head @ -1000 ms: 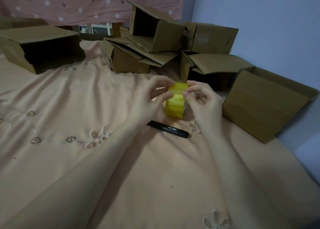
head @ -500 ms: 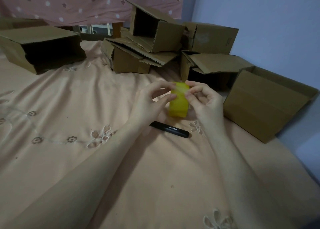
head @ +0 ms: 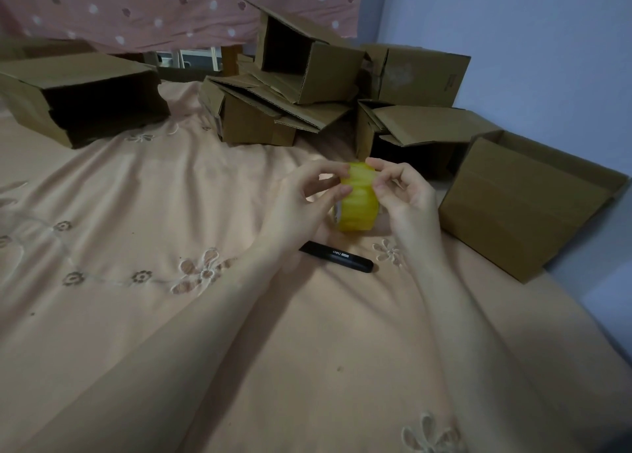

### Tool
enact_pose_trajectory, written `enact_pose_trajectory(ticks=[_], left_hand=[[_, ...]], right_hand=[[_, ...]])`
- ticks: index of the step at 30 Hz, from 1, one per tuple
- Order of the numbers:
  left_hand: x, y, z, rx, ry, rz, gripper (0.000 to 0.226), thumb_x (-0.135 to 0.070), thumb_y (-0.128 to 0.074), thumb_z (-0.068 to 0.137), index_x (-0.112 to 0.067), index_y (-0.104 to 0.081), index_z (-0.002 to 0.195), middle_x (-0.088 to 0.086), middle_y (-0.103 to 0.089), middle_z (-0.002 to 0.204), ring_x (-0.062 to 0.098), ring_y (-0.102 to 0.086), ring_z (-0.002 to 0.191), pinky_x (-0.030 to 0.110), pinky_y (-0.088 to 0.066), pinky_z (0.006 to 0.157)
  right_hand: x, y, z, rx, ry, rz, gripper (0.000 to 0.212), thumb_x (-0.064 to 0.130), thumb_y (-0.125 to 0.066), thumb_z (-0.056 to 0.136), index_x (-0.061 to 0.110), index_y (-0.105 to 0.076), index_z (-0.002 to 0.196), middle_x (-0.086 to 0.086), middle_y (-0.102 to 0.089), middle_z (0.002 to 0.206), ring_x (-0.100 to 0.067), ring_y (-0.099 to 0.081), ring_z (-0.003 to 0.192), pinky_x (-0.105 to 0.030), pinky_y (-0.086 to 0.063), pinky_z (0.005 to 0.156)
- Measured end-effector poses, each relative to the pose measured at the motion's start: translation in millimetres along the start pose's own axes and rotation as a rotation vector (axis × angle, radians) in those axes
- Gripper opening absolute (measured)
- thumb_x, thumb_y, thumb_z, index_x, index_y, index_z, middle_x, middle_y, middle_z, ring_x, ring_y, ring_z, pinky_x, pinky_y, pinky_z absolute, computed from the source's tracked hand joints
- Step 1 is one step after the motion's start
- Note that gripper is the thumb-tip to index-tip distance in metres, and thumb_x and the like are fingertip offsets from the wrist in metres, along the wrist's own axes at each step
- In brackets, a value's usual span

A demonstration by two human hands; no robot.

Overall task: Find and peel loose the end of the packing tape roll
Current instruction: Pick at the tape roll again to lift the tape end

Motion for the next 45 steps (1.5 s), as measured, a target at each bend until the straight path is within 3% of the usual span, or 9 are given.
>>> enact_pose_trajectory(ticks=[4, 10, 15, 22, 25, 29, 33, 42, 45], left_hand=[[2.4, 1.3, 1.7, -0.014, 0.016, 0.015, 0.011, 0.000, -0.067, 0.084, -0.011, -0.067, 0.085, 0.004, -0.067, 0.105, 0.001, -0.064, 0.099, 0.019, -0.050, 0.090], [3.5, 1.3, 2.4, -0.037, 0.046, -0.012, 0.012, 0.001, -0.068, 0.083, -0.008, -0.071, 0.090, 0.001, -0.067, 0.103, -0.001, -0.065, 0.095, 0.015, -0.050, 0.085], [6.2, 3.7, 1.2, -0.116, 0.141, -0.069, 0.005, -0.009, -0.068, 0.085, -0.008, -0.072, 0.082, -0.002, -0.069, 0.100, -0.004, -0.066, 0.091, 0.012, -0.049, 0.082], [9.6, 1.2, -2.7, -0.178, 0.205, -0.138, 0.014, -0.010, -0.071, 0.083, 0.003, -0.069, 0.083, 0.000, -0.070, 0.102, -0.003, -0.067, 0.090, 0.009, -0.049, 0.076], [10.3, 0.8, -3.7, -0.203, 0.217, -0.152, 0.013, -0.010, -0.072, 0.082, 0.000, -0.067, 0.078, 0.000, -0.071, 0.102, -0.002, -0.067, 0.091, 0.011, -0.050, 0.078], [9.1, 1.1, -4.3, -0.182, 0.189, -0.124, 0.014, -0.011, -0.071, 0.084, -0.006, -0.064, 0.074, -0.002, -0.072, 0.100, 0.000, -0.067, 0.095, 0.015, -0.051, 0.081], [9.7, 1.6, -4.2, -0.162, 0.175, -0.084, 0.015, -0.013, -0.070, 0.085, -0.001, -0.064, 0.079, -0.001, -0.072, 0.104, 0.004, -0.067, 0.099, 0.021, -0.053, 0.086], [11.2, 0.9, -3.7, -0.145, 0.180, -0.057, 0.015, -0.013, -0.069, 0.086, -0.009, -0.061, 0.074, -0.008, -0.069, 0.105, 0.008, -0.069, 0.097, 0.022, -0.054, 0.082], [9.8, 1.3, -3.5, -0.138, 0.163, -0.025, 0.016, -0.015, -0.069, 0.086, -0.011, -0.061, 0.073, -0.007, -0.069, 0.107, 0.009, -0.069, 0.098, 0.022, -0.055, 0.082]], right_hand=[[0.0, -1.3, 0.0, 0.009, 0.000, 0.010, 0.018, 0.002, -0.054, 0.091, 0.013, -0.053, 0.077, 0.001, -0.063, 0.114, -0.005, -0.059, 0.107, -0.032, -0.050, 0.095], [-0.6, -0.3, 0.4, -0.021, -0.014, 0.012, 0.017, 0.005, -0.053, 0.092, 0.014, -0.054, 0.078, 0.003, -0.064, 0.112, -0.009, -0.060, 0.109, -0.035, -0.050, 0.093], [-1.1, 1.2, -0.8, -0.114, -0.019, -0.012, 0.017, 0.013, -0.061, 0.090, 0.020, -0.057, 0.074, -0.007, -0.060, 0.113, -0.007, -0.062, 0.092, -0.029, -0.052, 0.084], [-5.7, 1.5, -2.3, -0.163, -0.096, -0.032, 0.015, 0.015, -0.066, 0.086, 0.001, -0.059, 0.083, -0.003, -0.069, 0.095, -0.005, -0.064, 0.078, -0.022, -0.050, 0.067], [-8.0, 1.7, -2.7, -0.169, -0.131, -0.030, 0.016, 0.016, -0.068, 0.083, 0.002, -0.060, 0.080, -0.004, -0.069, 0.095, -0.006, -0.064, 0.079, -0.028, -0.053, 0.071], [-8.9, 0.0, -1.4, -0.139, -0.165, -0.053, 0.025, 0.037, -0.072, 0.071, 0.015, -0.061, 0.066, -0.013, -0.067, 0.096, -0.028, -0.065, 0.095, -0.052, -0.053, 0.086], [-8.9, 0.5, -0.8, -0.124, -0.197, -0.048, 0.028, 0.039, -0.072, 0.065, 0.014, -0.060, 0.061, -0.010, -0.066, 0.078, -0.034, -0.066, 0.091, -0.058, -0.051, 0.086], [-3.9, 2.5, 0.0, -0.173, -0.131, -0.147, 0.020, 0.019, -0.074, 0.077, 0.014, -0.060, 0.064, -0.008, -0.068, 0.097, 0.001, -0.062, 0.069, -0.016, -0.049, 0.064], [-3.7, 3.4, 0.1, -0.179, -0.109, -0.160, 0.019, 0.019, -0.075, 0.077, 0.013, -0.060, 0.066, -0.010, -0.068, 0.099, -0.007, -0.065, 0.076, -0.024, -0.053, 0.068]])
Point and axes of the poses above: each hand's wrist, its own z-axis towards the middle knuckle, its own y-axis out of the back of the hand, x = y × z, the point moved 7 cm from there along z, towards the middle knuckle
